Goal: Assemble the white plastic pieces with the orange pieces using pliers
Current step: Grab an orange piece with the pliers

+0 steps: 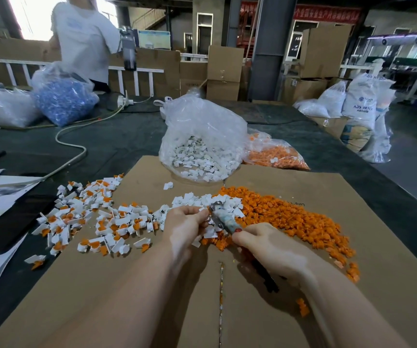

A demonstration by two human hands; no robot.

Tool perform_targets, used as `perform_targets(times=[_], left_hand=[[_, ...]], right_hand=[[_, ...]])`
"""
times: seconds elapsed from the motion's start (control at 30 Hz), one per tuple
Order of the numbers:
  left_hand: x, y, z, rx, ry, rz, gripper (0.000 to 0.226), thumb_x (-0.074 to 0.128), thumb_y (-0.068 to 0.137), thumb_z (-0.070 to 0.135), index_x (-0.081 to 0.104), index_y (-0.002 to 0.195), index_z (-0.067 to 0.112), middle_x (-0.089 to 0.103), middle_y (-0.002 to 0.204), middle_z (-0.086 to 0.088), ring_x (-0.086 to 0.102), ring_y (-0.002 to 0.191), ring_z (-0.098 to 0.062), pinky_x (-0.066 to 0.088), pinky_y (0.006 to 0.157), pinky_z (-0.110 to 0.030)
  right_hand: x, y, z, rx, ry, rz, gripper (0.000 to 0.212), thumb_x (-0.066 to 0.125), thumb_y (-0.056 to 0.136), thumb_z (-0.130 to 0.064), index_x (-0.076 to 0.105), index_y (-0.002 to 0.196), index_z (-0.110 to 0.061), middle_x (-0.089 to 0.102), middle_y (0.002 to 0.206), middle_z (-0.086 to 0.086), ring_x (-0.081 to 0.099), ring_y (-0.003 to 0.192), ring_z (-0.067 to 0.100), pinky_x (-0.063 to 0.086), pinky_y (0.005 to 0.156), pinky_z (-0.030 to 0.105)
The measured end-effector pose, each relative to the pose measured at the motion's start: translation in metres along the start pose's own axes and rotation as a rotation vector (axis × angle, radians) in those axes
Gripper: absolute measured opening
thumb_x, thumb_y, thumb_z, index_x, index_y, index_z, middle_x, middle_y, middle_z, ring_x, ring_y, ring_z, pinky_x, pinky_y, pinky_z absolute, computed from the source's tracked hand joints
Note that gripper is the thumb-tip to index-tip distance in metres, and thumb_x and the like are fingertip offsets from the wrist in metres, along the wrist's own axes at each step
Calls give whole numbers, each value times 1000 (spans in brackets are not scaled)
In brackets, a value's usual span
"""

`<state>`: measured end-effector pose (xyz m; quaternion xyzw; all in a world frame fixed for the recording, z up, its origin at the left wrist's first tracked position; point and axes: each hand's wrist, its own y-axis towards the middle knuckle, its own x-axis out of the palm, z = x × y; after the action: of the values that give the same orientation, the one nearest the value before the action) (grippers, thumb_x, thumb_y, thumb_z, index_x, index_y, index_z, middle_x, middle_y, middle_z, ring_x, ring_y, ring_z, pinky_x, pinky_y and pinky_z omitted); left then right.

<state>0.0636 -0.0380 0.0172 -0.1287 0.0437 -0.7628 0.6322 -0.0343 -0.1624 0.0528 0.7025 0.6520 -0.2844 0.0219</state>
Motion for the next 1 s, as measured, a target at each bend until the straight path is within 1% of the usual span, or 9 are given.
perform_targets(times=[0.2, 0.43, 0.53, 0.67, 0.73, 0.8, 0.87, 0.93, 1.0], left_hand=[[2, 1, -4, -17, -1, -14, 12, 60, 87, 2, 60, 75, 3, 59, 59, -6, 56, 40, -4, 47, 43, -16], [1, 1, -4, -3, 11, -6, 9, 60, 87, 2, 61, 79, 3, 60, 62, -6, 56, 40, -2, 48, 44, -14], [0, 1, -3, -2, 17, -12, 10, 59, 88, 2, 61, 78, 2, 60, 61, -5, 56, 41, -2, 48, 45, -15], [-1, 1, -8, -22, 10, -2, 15, 60, 88, 2, 61, 72, 5, 60, 49, 0, 57, 43, -5, 51, 49, -20], [0, 0, -11, -45, -24, 7, 15, 59, 87, 1, 61, 73, 4, 62, 54, -4, 59, 50, -12, 55, 62, -31], [1, 0, -13, -55, -78, 12, 13, 58, 88, 0, 61, 76, 3, 61, 60, -9, 58, 57, -17, 53, 75, -41], [1, -2, -15, -46, -109, 19, 11, 57, 89, 0, 60, 78, 3, 61, 59, -9, 56, 55, -16, 52, 72, -38], [1, -4, -18, -31, -107, 3, 4, 58, 89, 3, 61, 88, 1, 61, 65, -11, 58, 61, -19, 53, 76, -41], [-1, -9, -23, 43, 23, 1, 8, 59, 89, 7, 62, 96, 3, 61, 71, -9, 60, 65, -15, 53, 76, -33]], right_hand=[[1, 3, 5, -86, -223, 116, 31, 50, 92, -36, 48, 71, -13, 47, 45, -8, 40, 38, 6, 29, 39, 16], [0, 0, 6, -65, -87, 88, 39, 54, 88, -46, 50, 70, -12, 52, 50, 0, 46, 43, 16, 33, 40, 19], [1, 0, 6, -77, -128, 99, 40, 52, 90, -46, 48, 69, -12, 52, 49, 1, 48, 44, 16, 35, 43, 20], [6, 1, 8, -95, -238, 178, 39, 51, 91, -46, 47, 68, -14, 49, 59, 1, 45, 51, 14, 34, 54, 28], [8, 2, 10, -114, -277, 220, 40, 53, 90, -46, 46, 67, -15, 48, 61, 1, 43, 53, 13, 33, 54, 28], [9, 3, 14, -136, -283, 265, 41, 57, 87, -48, 46, 65, -14, 47, 60, -1, 43, 54, 13, 32, 54, 27], [11, 4, 20, -151, -248, 308, 43, 60, 82, -53, 52, 69, -12, 53, 64, -2, 48, 58, 12, 34, 55, 26], [11, 7, 28, -143, -270, 386, 43, 58, 78, -59, 58, 79, -17, 57, 79, -3, 53, 71, 12, 39, 59, 27], [7, 10, 35, -105, -385, 511, 41, 55, 80, -61, 56, 89, -21, 55, 86, -6, 53, 79, 13, 42, 64, 28]])
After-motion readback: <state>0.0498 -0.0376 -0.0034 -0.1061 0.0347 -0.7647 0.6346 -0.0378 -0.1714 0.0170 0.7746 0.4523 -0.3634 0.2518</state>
